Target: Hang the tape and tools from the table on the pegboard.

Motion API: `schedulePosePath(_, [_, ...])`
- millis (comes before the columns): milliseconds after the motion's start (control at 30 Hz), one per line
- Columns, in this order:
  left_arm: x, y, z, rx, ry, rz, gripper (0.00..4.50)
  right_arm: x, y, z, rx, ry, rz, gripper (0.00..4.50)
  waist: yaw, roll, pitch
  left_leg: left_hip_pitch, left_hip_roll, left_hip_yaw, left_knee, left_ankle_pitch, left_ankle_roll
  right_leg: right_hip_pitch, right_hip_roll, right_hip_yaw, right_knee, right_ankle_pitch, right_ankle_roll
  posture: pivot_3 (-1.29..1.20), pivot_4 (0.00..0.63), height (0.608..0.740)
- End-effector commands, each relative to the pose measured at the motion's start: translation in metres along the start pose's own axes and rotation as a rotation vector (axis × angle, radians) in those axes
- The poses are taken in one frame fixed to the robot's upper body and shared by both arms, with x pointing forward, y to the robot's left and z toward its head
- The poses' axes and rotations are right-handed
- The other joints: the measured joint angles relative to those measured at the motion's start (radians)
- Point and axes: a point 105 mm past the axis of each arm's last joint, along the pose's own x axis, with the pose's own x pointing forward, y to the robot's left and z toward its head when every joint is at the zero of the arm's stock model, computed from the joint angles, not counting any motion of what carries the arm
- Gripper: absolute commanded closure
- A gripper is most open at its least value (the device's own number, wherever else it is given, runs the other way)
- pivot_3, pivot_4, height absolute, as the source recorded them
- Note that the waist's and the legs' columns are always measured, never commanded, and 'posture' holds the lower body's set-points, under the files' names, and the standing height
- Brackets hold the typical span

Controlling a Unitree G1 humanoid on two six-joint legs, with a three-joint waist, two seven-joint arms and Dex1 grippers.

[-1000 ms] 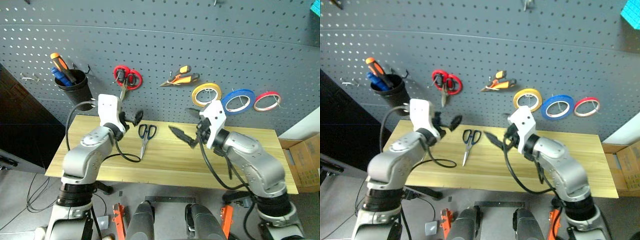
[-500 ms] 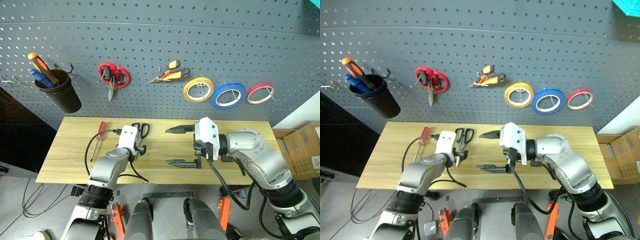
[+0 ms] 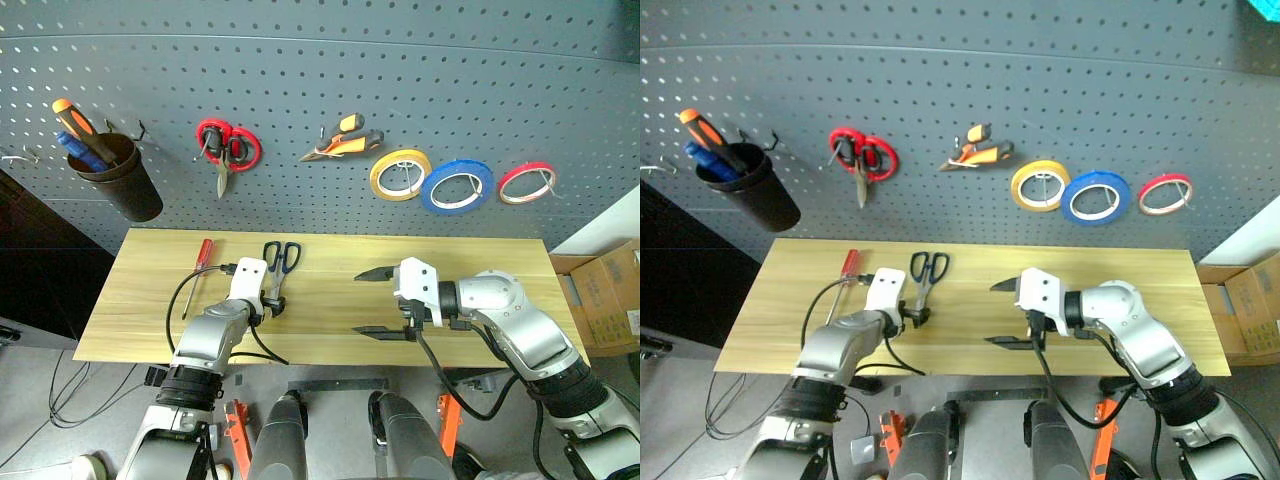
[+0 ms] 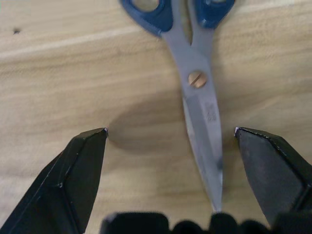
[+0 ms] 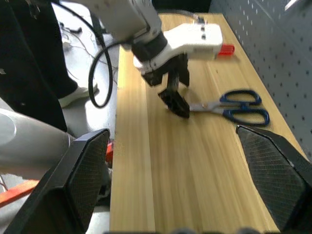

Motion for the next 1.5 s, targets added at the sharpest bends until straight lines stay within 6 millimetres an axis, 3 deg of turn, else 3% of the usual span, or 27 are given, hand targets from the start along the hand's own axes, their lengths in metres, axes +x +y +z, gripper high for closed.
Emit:
schedulePosePath(33, [0.009,-0.008,-0.005,0.020,0.032,-0.029,0.00,-0.001,-0.006,-0.002,-0.031,0.018,-0.001,0.02,0.000,0.001,0.001,0.000,0.000,0.000,0.000,0.000,0.000,0.000,0.000,0.000,0.000,0.000,0.000,0.00,0.332,0.740])
schedulePosePath(233, [0.016,-0.010,0.005,0.021,0.011,-0.025,0.00,-0.003,-0.018,-0.016,-0.024,0.061,-0.038,0.02,-0.001,0.001,0.002,0.000,0.000,0.000,0.000,0.000,0.000,0.000,0.000,0.000,0.000,0.000,0.001,0.00,0.333,0.740])
schedulePosePath(267, [0.016,-0.010,0.006,0.022,0.009,-0.027,0.18,-0.003,-0.019,-0.020,-0.020,0.072,-0.041,0.00,-0.002,0.002,0.002,0.000,0.000,0.000,0.000,0.000,0.000,0.000,0.000,0.000,0.000,0.000,0.001,0.00,0.333,0.740])
schedulePosePath(333, [0.017,-0.011,0.007,0.023,0.006,-0.030,0.61,-0.004,-0.020,-0.024,-0.017,0.084,-0.043,0.00,-0.002,0.002,0.003,0.000,0.000,0.000,-0.001,0.000,0.000,0.000,0.000,0.000,0.000,0.000,0.002,0.00,0.334,0.740])
schedulePosePath(633, [0.016,-0.008,0.008,0.022,-0.001,-0.029,3.79,-0.005,-0.024,-0.024,-0.018,0.080,-0.063,0.00,-0.003,0.002,0.008,0.000,0.000,0.000,-0.001,0.000,0.000,0.000,0.000,0.000,0.000,0.000,0.002,0.00,0.328,0.740])
schedulePosePath(667, [0.017,-0.007,0.008,0.020,-0.002,-0.027,4.00,-0.005,-0.025,-0.024,-0.020,0.080,-0.064,0.00,-0.003,0.002,0.008,0.000,0.000,0.000,-0.001,0.000,0.000,0.000,0.000,0.000,0.000,0.000,0.002,0.00,0.327,0.740])
schedulePosePath(900, [0.016,-0.009,0.012,0.017,-0.018,-0.015,4.00,-0.007,-0.027,-0.021,-0.020,0.062,-0.069,0.00,-0.003,0.002,0.008,0.000,0.000,0.000,-0.001,0.000,0.000,0.000,0.000,0.000,0.000,0.000,0.003,0.01,0.307,0.740])
schedulePosePath(1100, [-0.003,-0.010,0.022,-0.026,-0.118,-0.011,4.00,-0.017,-0.030,-0.001,0.049,-0.037,-0.141,0.00,-0.002,0.002,0.008,-0.001,0.000,0.000,-0.001,0.000,0.000,0.000,0.000,0.000,0.000,0.000,0.003,0.04,0.265,0.740])
schedulePosePath(1300, [-0.046,-0.018,0.056,-0.080,-0.387,-0.055,4.00,-0.028,-0.035,0.026,0.080,-0.124,-0.248,0.00,0.005,0.002,0.006,-0.002,0.000,-0.002,-0.001,-0.001,-0.002,-0.001,-0.001,-0.001,0.000,0.000,0.004,0.08,0.208,0.740])
schedulePosePath(1400, [-0.081,-0.023,0.075,-0.074,-0.561,-0.076,4.00,-0.030,-0.034,0.045,0.101,-0.185,-0.292,0.00,0.016,0.001,-0.001,-0.002,0.000,-0.002,-0.001,0.000,-0.002,-0.001,-0.001,-0.002,0.000,0.000,0.004,0.10,0.183,0.740])
schedulePosePath(1500, [-0.111,-0.029,0.071,-0.049,-0.658,-0.073,4.00,-0.029,-0.030,0.058,0.115,-0.221,-0.316,0.00,0.023,-0.001,-0.010,-0.002,0.000,-0.001,-0.001,-0.001,-0.002,-0.001,-0.001,-0.001,-0.001,0.000,0.004,0.12,0.157,0.740])
